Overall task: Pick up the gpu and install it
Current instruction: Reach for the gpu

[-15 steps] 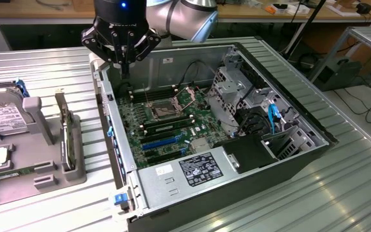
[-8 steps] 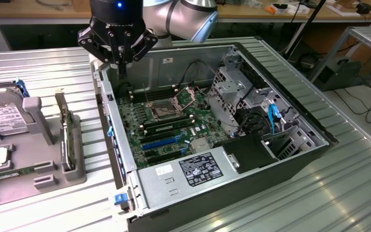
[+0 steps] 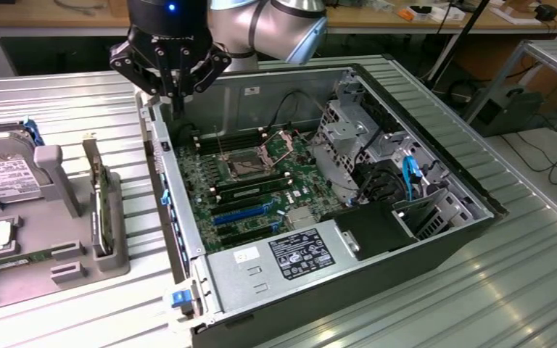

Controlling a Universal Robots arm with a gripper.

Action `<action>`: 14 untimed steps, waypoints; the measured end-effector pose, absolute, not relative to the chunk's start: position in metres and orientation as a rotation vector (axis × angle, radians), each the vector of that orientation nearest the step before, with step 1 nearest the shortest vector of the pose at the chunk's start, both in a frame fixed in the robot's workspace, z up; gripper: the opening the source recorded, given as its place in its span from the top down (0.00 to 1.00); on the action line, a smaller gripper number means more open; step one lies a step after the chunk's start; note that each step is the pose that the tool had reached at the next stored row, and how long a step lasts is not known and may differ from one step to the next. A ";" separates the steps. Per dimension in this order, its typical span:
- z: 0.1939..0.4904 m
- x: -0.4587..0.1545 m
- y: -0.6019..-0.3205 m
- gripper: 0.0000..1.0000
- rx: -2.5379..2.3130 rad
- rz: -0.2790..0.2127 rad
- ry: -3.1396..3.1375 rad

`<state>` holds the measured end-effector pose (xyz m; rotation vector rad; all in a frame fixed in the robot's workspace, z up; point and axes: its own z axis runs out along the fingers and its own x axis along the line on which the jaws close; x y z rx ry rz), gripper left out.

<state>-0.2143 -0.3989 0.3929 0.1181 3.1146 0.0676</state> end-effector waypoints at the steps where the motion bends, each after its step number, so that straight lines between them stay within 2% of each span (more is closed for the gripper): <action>1: 0.393 -0.215 -0.399 0.89 0.118 0.068 3.115; 14: 0.393 -0.229 -0.399 0.89 0.118 0.068 3.116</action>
